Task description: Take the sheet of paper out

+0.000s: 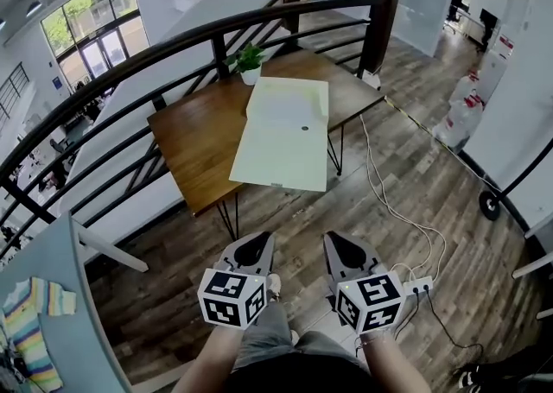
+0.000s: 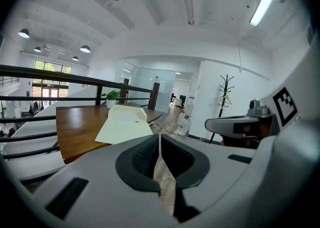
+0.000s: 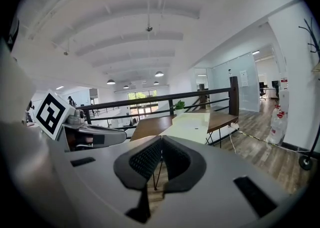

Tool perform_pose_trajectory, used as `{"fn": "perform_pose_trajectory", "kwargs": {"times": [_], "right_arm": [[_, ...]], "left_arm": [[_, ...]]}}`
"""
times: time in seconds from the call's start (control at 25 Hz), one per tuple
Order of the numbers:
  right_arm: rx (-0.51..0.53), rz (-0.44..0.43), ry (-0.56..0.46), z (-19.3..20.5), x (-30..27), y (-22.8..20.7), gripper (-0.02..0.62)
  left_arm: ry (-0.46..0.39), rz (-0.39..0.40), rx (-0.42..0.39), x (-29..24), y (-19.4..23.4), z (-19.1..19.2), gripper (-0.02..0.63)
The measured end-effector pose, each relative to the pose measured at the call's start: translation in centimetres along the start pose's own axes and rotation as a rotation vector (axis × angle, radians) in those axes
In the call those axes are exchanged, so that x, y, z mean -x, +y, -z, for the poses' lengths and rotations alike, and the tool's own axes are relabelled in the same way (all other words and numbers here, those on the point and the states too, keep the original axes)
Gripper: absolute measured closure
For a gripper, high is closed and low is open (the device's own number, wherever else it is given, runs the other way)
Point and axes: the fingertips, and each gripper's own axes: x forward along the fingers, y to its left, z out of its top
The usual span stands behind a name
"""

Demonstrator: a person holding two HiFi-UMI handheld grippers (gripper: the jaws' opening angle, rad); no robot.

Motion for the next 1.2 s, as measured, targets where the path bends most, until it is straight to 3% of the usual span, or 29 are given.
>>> {"fn": "perform_pose_trajectory", "kwargs": {"times": [0.36,0.96,1.2], "right_arm": [[-0.013,0.012,0.029,-0.7,-7.3,-2.8,0.569],[-0.014,0.095,-0.002,-8.5,-23.7,-8.5,0.569],[-0.02,0.129,-0.022,-10.5,-28.1,-10.0,0.569]], "left_arm": [[0.033,0.017,0.005,-6.1,4.9,-1.3,0.58],[0.05,0.112,-0.022,-19.3,16.6,-10.2,0.58],[0.057,0.154,-0.041,-23.1,19.2,-12.2,0.58]]}}
